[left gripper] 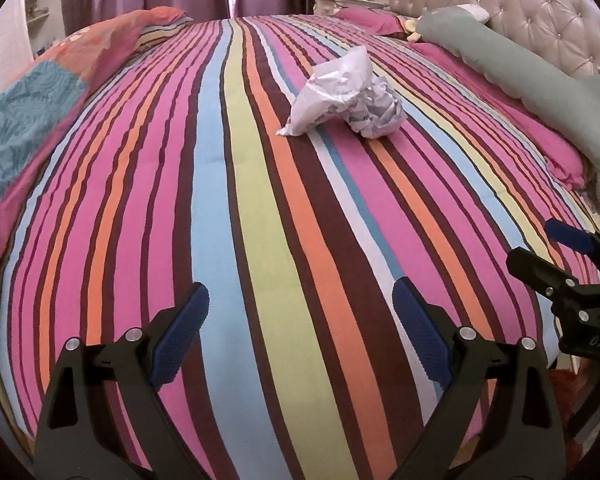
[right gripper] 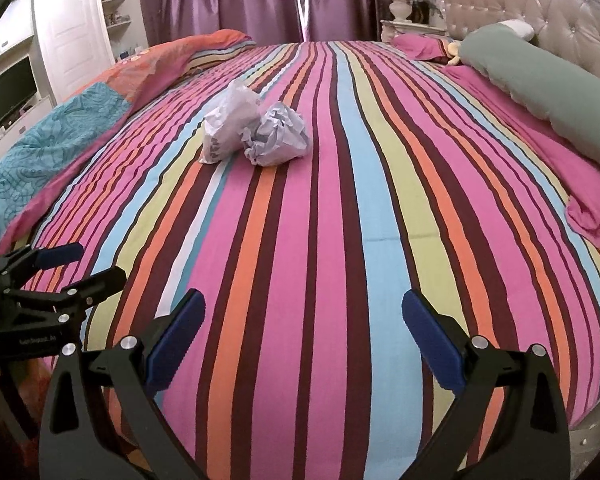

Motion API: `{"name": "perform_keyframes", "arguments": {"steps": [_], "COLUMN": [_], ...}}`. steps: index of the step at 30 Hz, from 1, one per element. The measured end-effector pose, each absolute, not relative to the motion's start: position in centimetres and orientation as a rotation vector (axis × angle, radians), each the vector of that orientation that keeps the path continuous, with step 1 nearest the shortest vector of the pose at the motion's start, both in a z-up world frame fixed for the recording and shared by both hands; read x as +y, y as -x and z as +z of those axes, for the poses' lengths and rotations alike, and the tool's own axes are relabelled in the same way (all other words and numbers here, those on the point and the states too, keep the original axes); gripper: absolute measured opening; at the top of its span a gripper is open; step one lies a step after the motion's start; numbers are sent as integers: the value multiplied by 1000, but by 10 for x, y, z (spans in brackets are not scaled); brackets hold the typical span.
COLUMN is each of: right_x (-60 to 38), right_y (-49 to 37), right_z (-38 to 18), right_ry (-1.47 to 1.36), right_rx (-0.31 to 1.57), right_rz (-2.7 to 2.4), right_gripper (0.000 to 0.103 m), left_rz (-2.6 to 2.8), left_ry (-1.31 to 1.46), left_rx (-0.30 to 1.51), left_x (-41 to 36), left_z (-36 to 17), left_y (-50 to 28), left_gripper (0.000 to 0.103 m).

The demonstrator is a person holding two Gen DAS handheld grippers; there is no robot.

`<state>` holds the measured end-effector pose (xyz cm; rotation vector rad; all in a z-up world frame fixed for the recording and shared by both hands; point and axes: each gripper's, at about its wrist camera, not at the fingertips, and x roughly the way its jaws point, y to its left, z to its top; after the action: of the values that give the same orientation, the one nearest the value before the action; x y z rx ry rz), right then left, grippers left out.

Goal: Collect trash
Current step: 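Move both open tools toward the white bag and crumpled paper on the bed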

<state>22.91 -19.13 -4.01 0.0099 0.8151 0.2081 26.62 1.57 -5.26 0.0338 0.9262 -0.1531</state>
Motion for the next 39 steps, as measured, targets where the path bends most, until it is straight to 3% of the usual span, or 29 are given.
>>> {"name": "perform_keyframes", "arguments": {"steps": [39], "right_x": [-170], "right_y": [-332], "right_z": [-41], "right_ry": [90], "right_rx": [851], "right_rz": [335], "right_gripper": [94], "left_rz": [-224], "left_ry": [-6], "left_rx": [955], "left_x": [-6], "left_z": [-43], "left_y": [-406], "left_gripper": [90]}}
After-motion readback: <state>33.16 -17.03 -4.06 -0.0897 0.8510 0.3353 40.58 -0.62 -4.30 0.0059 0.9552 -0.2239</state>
